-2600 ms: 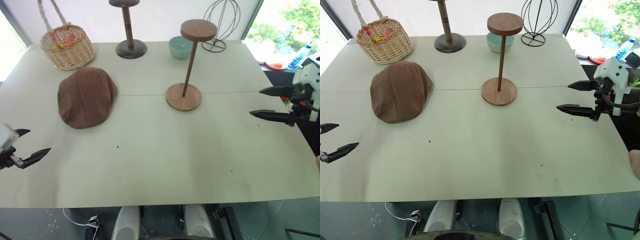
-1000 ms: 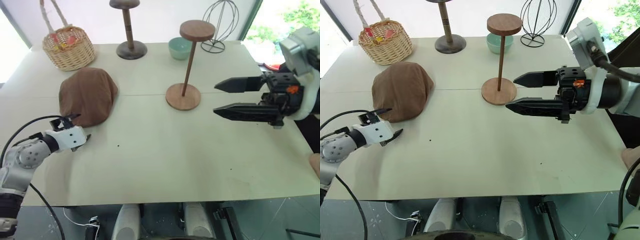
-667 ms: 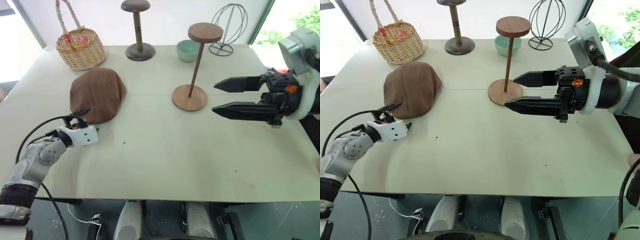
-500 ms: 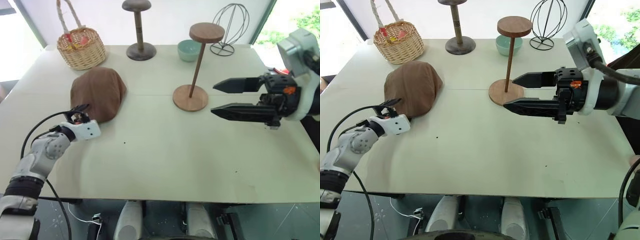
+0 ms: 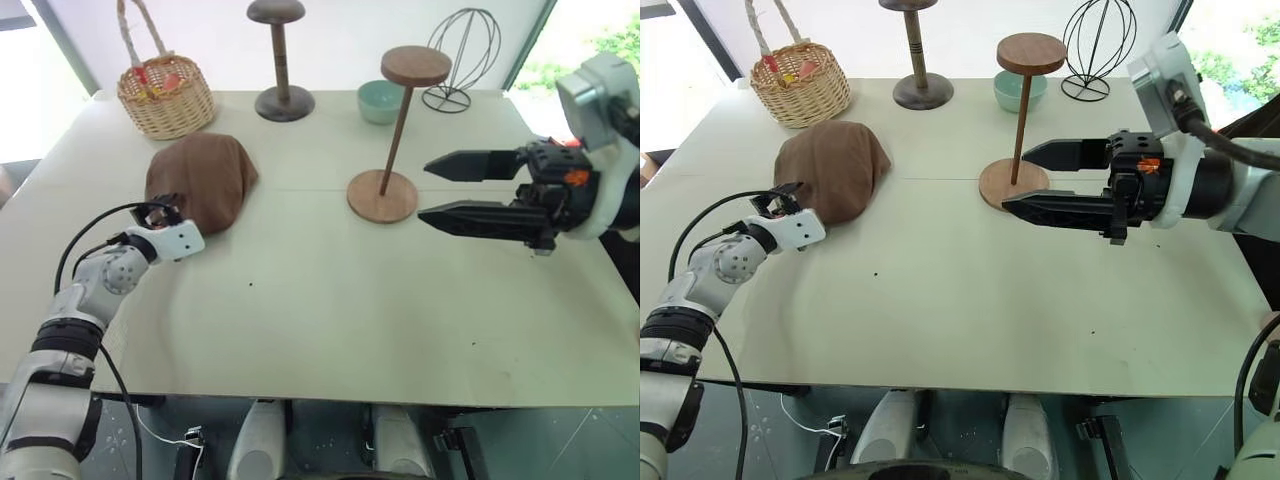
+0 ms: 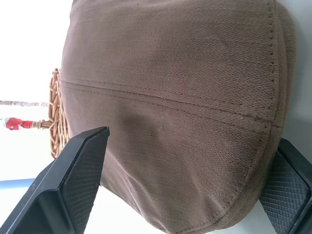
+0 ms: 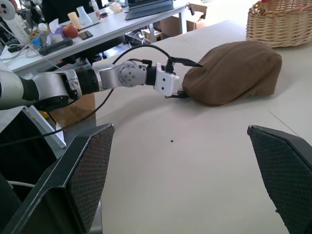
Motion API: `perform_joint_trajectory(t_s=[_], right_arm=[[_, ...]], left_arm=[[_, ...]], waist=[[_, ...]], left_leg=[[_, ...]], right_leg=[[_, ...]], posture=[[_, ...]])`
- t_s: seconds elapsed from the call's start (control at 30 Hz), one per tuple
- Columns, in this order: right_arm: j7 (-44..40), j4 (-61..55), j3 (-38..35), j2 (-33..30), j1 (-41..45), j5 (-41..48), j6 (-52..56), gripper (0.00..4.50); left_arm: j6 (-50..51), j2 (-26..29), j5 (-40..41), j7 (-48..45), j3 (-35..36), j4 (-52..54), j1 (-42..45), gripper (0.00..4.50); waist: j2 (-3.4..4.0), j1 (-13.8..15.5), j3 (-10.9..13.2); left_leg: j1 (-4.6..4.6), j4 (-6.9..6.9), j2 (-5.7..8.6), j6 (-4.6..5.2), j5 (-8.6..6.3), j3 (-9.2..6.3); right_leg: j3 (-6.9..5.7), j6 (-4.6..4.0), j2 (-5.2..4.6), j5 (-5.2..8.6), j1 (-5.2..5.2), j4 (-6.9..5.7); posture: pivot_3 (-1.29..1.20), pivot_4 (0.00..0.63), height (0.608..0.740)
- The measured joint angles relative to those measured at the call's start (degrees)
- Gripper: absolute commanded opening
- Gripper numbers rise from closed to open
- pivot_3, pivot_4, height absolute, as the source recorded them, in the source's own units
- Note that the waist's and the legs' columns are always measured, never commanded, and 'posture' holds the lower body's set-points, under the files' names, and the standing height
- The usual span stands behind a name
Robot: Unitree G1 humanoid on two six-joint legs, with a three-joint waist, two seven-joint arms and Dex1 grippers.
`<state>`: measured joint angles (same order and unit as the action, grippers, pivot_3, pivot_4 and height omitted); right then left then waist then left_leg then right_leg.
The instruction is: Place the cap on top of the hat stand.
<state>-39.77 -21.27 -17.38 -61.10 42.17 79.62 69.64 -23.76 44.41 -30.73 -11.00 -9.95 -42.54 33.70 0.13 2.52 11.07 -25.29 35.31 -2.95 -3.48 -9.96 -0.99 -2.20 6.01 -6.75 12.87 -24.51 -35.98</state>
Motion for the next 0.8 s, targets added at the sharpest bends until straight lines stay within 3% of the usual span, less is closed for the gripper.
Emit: perform_joint_trajectory(t_s=[0.13, 0.3, 0.8], right_arm=[[0.27, -0.07, 0.00, -0.03, -0.20, 0.35, -0.21, 4.50], [1.71, 0.56, -0.02, -0.04, -0.25, 1.59, -0.31, 4.50], [2.35, 0.93, -0.91, -1.45, -1.20, 0.68, -2.87, 4.50]], left_arm=[[-0.62, -0.92, -0.03, 1.02, -0.61, -2.65, 0.95, 2.64], [-1.54, -0.66, 0.15, 1.58, -0.76, -2.15, 3.34, 0.11], [-1.17, 2.79, 3.09, 1.08, 2.53, 5.62, 7.07, 0.05]], waist=[[-0.07, -0.32, 0.02], [-0.20, -0.33, 0.07], [-0.37, -0.26, 0.15]], left_leg=[[-0.06, 0.08, 0.00, 0.01, 0.01, 0.00], [-0.15, 0.06, 0.00, 0.03, 0.02, 0.00], [-0.18, 0.13, 0.00, 0.04, 0.01, 0.00]], right_leg=[[0.00, -0.15, 0.00, -0.11, -0.03, 0.02], [0.00, 0.11, 0.02, 0.04, -0.08, 0.03], [0.01, 0.07, 0.01, 0.04, -0.07, 0.06]], posture=[[0.00, 0.150, 0.728], [0.00, 0.150, 0.728], [0.00, 0.150, 0.728]])
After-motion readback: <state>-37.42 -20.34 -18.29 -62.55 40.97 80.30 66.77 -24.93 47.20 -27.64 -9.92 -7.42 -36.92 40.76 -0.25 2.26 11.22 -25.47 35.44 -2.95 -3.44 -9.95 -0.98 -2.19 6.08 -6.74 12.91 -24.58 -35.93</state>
